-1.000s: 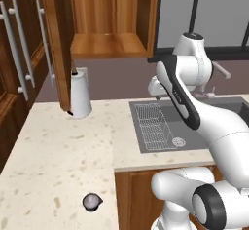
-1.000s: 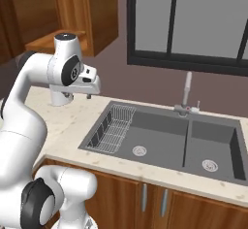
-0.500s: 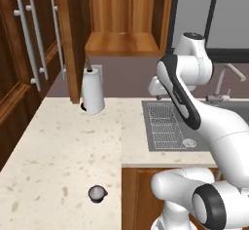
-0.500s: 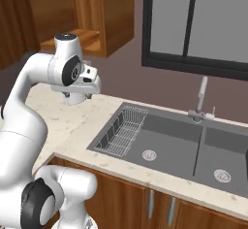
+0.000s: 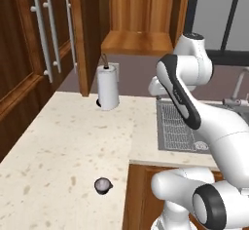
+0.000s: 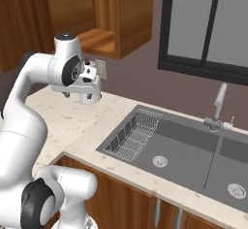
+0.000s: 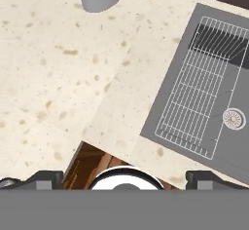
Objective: Pick the yogurt and canned food from the counter and place them in the cabinets closest to them.
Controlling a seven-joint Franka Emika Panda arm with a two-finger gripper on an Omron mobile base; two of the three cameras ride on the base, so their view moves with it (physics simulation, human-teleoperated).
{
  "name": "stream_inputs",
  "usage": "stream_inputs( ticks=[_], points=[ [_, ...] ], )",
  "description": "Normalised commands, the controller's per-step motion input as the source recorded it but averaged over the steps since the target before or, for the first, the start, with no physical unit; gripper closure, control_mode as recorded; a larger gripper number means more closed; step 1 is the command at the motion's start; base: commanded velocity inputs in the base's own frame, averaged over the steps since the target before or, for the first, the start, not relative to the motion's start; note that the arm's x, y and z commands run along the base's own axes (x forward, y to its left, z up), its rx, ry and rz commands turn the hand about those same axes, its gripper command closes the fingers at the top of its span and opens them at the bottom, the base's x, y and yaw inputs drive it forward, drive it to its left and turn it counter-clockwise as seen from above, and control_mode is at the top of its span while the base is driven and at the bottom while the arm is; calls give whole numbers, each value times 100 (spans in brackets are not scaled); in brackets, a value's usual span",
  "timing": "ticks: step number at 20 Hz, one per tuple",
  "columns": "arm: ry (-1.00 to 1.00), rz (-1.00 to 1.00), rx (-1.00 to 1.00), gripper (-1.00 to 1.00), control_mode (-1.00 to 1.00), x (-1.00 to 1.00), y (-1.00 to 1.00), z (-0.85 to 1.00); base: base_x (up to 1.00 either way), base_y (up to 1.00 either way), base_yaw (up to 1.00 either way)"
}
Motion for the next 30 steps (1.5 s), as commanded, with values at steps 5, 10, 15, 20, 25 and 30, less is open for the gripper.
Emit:
stream_inputs(
  ticks=[5,10,15,20,25,30],
  points=[
    [0,0,0,-100,100,0,0,0,-3,0,32],
    [0,0,0,-100,100,0,0,0,-3,0,34],
    [0,0,0,-100,100,0,0,0,-10,0,37],
    [0,0,0,-100,100,0,0,0,-14,-1,39],
    [0,0,0,-100,100,0,0,0,-11,0,38],
    [0,0,0,-100,100,0,0,0,-9,0,38]
  ],
)
